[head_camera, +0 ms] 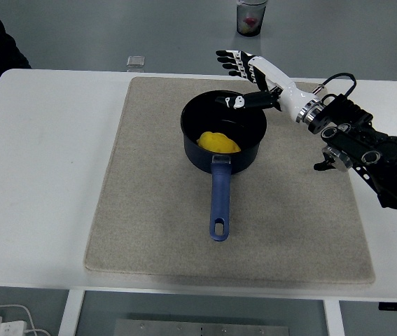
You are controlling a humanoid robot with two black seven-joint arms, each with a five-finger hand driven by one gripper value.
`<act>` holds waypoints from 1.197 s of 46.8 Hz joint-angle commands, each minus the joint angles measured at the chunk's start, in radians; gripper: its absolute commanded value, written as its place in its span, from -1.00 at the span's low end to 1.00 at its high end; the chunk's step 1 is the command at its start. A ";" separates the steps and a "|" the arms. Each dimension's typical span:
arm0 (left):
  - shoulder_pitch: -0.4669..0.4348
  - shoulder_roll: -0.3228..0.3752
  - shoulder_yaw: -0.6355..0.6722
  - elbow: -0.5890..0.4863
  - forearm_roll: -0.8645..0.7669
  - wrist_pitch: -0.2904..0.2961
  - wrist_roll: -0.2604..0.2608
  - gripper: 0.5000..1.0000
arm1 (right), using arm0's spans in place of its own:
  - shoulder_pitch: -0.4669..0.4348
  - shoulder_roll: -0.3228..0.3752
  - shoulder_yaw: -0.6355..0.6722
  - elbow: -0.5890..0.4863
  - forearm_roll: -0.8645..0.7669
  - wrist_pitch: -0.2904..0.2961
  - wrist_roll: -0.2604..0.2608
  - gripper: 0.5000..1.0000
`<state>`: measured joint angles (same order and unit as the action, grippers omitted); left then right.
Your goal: Put the potato in the blue pot
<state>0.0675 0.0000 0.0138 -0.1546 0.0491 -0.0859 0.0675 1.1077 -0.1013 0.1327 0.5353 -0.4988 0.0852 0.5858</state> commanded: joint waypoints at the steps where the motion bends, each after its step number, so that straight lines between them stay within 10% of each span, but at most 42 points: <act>1: 0.000 0.000 0.000 -0.002 0.000 0.000 0.000 0.99 | 0.000 -0.006 0.011 0.000 0.058 -0.001 0.000 0.59; 29: 0.000 0.000 0.000 -0.002 0.000 0.000 0.000 0.99 | -0.034 -0.005 0.183 -0.044 0.296 -0.050 -0.245 0.69; 56: 0.000 0.000 0.000 -0.002 0.000 0.000 0.000 0.99 | -0.042 -0.005 0.304 -0.075 0.522 -0.116 -0.267 0.69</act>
<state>0.0675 0.0000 0.0138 -0.1552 0.0491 -0.0859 0.0675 1.0729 -0.1061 0.4166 0.4601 0.0229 -0.0297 0.3207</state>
